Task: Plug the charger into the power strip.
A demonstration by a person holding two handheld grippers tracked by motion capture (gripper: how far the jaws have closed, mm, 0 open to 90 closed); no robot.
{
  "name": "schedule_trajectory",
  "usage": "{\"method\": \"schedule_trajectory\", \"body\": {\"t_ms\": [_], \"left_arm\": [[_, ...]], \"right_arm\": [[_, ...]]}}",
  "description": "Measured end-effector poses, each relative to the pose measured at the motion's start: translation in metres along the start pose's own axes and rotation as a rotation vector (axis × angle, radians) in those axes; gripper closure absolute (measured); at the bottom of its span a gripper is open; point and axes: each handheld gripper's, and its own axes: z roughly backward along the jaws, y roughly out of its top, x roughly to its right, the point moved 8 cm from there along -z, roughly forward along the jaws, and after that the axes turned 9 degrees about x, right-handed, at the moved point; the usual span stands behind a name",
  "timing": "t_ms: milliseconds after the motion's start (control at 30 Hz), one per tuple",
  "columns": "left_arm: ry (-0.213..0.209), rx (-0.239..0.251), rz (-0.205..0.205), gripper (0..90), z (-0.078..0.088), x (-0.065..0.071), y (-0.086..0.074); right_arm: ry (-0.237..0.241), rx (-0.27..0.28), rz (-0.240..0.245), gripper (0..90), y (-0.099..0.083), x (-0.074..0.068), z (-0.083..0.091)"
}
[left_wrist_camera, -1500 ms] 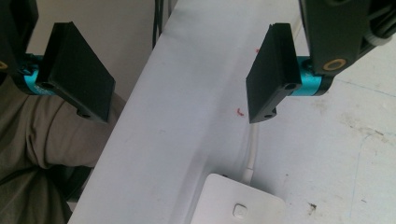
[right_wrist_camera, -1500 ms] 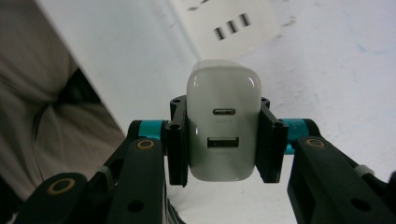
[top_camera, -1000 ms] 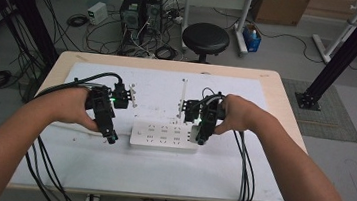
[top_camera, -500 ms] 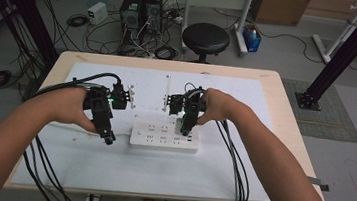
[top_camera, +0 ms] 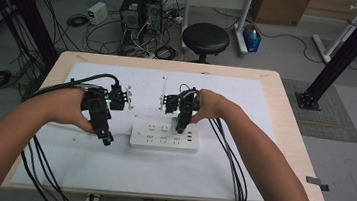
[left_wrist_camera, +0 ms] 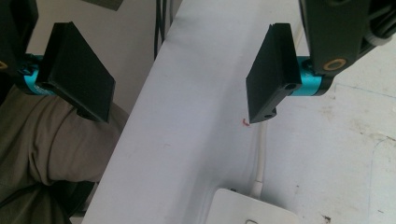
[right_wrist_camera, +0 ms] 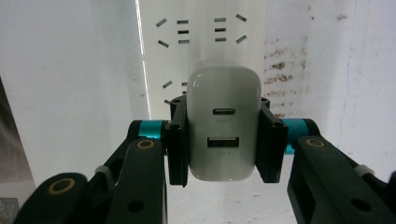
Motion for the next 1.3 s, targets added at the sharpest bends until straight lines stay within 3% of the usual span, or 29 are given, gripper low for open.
{"method": "schedule_trajectory", "body": {"t_ms": [200,767,1067,1100,1300], "left_arm": [[0.005,0.012,0.005,23.9,-0.002,0.0,-0.001],[-0.004,0.019,0.003,23.9,-0.006,-0.003,-0.004],[-0.007,0.019,0.012,24.0,-0.009,-0.005,-0.005],[-0.01,0.017,0.007,24.0,-0.009,-0.006,-0.004],[-0.014,0.02,0.009,24.0,-0.012,-0.007,-0.003]], "right_arm": [[-0.002,-0.01,0.014,61.8,-0.001,0.007,-0.009],[-0.003,-0.015,0.031,62.0,0.0,0.007,-0.015],[-0.007,-0.048,0.023,62.1,0.001,0.006,-0.017],[-0.017,-0.069,0.046,62.1,0.0,0.006,-0.022],[-0.016,-0.075,0.019,62.2,0.0,0.005,-0.024]]}}
